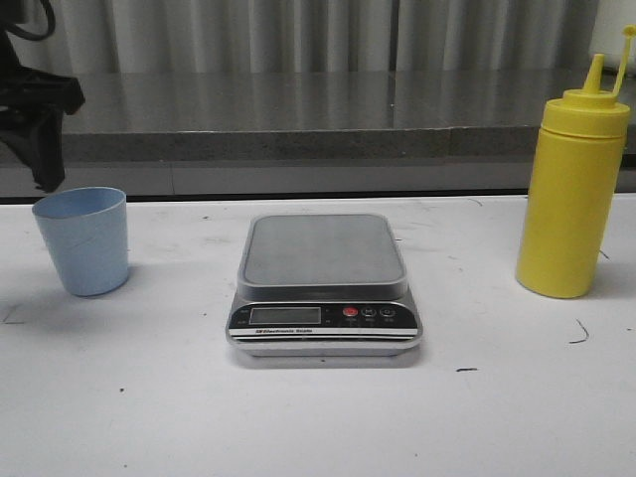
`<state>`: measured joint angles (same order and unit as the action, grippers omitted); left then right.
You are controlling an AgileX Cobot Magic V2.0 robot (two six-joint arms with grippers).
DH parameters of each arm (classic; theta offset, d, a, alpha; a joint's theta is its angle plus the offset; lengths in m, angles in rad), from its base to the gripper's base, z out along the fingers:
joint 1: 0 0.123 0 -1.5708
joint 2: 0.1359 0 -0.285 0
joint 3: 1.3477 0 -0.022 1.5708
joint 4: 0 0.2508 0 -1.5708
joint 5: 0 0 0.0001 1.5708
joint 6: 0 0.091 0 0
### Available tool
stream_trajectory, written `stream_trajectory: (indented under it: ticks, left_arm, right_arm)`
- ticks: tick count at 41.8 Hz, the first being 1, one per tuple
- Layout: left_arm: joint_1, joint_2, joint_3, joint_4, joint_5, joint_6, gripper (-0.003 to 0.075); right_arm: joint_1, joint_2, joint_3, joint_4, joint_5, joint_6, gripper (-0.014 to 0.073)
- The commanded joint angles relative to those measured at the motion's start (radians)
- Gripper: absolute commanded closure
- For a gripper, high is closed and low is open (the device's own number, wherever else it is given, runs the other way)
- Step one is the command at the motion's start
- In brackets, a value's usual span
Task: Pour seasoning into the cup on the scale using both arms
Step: 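Lower the left gripper onto the light blue cup and grasp it, then lift the blue cup with the left gripper and set it on the scale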
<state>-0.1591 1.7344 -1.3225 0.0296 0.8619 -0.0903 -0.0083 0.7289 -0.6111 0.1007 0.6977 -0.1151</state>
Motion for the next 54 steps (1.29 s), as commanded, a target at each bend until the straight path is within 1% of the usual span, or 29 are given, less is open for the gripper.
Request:
stream_trajectory:
  ticks: [1, 5, 8, 11, 16, 19, 23, 24, 29, 34, 39, 43, 50, 54]
  left_arm:
    - [-0.007, 0.017, -0.067, -0.004, -0.026, -0.002, 0.0258]
    - [-0.007, 0.067, -0.095, 0.011, -0.03, -0.002, 0.0266]
    - [-0.007, 0.095, -0.112, 0.013, -0.029, -0.002, 0.0314]
    - [-0.007, 0.108, -0.117, 0.013, -0.033, -0.002, 0.0391]
    - [-0.007, 0.112, -0.117, 0.013, -0.044, -0.002, 0.0554]
    - [-0.007, 0.112, -0.117, 0.013, -0.047, -0.002, 0.0638]
    - [-0.007, 0.112, -0.126, 0.013, -0.036, -0.002, 0.0728]
    - [-0.007, 0.11, -0.129, 0.013, -0.033, -0.002, 0.074]
    - [-0.014, 0.089, -0.143, -0.01, -0.005, -0.002, 0.074]
    - [-0.066, 0.033, -0.145, -0.019, 0.006, -0.002, 0.074]
    - [-0.15, -0.027, -0.155, -0.019, 0.003, -0.002, 0.074]
    - [-0.241, -0.051, -0.184, -0.019, 0.009, -0.002, 0.074]
    - [-0.381, -0.034, -0.262, -0.013, -0.006, -0.002, 0.0741]
    - [-0.432, 0.007, -0.317, -0.01, -0.002, -0.002, 0.0741]
  right_arm:
    - [-0.005, 0.001, -0.035, 0.003, -0.049, -0.007, 0.0115]
    - [-0.005, 0.001, -0.035, 0.003, -0.049, -0.007, 0.0115]
    - [-0.005, 0.001, -0.035, 0.003, -0.049, -0.007, 0.0115]
    - [-0.005, 0.001, -0.035, 0.003, -0.049, -0.007, 0.0115]
    - [-0.005, 0.001, -0.035, 0.003, -0.049, -0.007, 0.0115]
    - [-0.005, 0.001, -0.035, 0.003, -0.049, -0.007, 0.0115]
    - [-0.005, 0.001, -0.035, 0.003, -0.049, -0.007, 0.0115]
    - [-0.005, 0.001, -0.035, 0.003, -0.049, -0.007, 0.0115]
    - [-0.005, 0.001, -0.035, 0.003, -0.049, -0.007, 0.0115]
    - [-0.005, 0.001, -0.035, 0.003, -0.049, -0.007, 0.0115]
    - [-0.005, 0.001, -0.035, 0.003, -0.049, -0.007, 0.0115]
    - [-0.005, 0.001, -0.035, 0.003, -0.049, -0.007, 0.0115]
    - [-0.005, 0.001, -0.035, 0.003, -0.049, -0.007, 0.0115]
    - [-0.005, 0.001, -0.035, 0.003, -0.049, -0.007, 0.0115]
